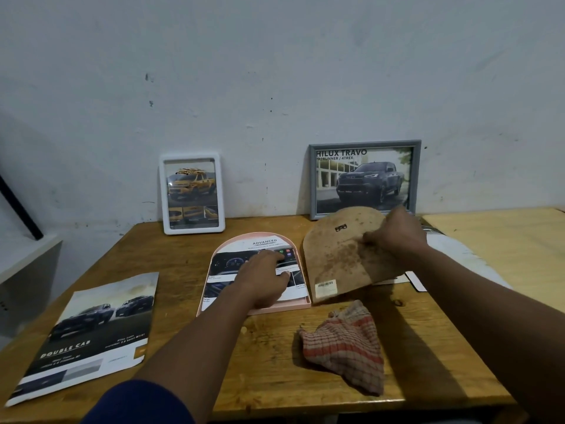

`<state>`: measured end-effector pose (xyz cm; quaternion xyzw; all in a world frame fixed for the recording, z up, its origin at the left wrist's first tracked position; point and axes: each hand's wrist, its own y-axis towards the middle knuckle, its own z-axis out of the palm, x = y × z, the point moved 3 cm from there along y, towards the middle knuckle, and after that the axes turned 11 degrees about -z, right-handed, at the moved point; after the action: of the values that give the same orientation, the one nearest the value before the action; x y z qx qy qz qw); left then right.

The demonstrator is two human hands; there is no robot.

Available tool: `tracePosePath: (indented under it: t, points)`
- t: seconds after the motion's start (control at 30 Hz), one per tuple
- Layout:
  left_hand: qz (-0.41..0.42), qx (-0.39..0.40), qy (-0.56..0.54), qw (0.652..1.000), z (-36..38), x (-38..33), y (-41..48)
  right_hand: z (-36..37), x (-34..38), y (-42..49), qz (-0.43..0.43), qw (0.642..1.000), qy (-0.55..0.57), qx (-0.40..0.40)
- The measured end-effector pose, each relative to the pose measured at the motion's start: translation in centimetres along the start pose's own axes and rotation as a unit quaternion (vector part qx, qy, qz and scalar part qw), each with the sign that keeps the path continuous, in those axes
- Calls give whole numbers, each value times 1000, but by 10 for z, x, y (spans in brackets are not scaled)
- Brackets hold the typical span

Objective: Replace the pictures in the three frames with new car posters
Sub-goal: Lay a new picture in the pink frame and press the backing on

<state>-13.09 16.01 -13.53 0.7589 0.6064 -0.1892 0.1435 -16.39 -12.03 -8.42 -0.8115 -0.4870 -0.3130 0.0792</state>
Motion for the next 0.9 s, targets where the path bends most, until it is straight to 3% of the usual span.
tracePosePath:
  t: [0.2,0.33,0.47,0.7,0.9]
  points:
    - [-16,-59,-140,988,-12,6,2,-15,26,1,14,994,105,-11]
    - [-66,-141,-164,974,-34,30,4,18,48,-15,21,990,139,24]
    - [-126,-137,-192,964,-48,69,0,63,71,-32,28,985,158,70]
    - [-141,-106,-146,973,-49,102,-15,109,112,-50,-3,986,124,113]
    - [-131,-105,-78,983,-50,105,-16,127,119,-61,-99,986,9,135]
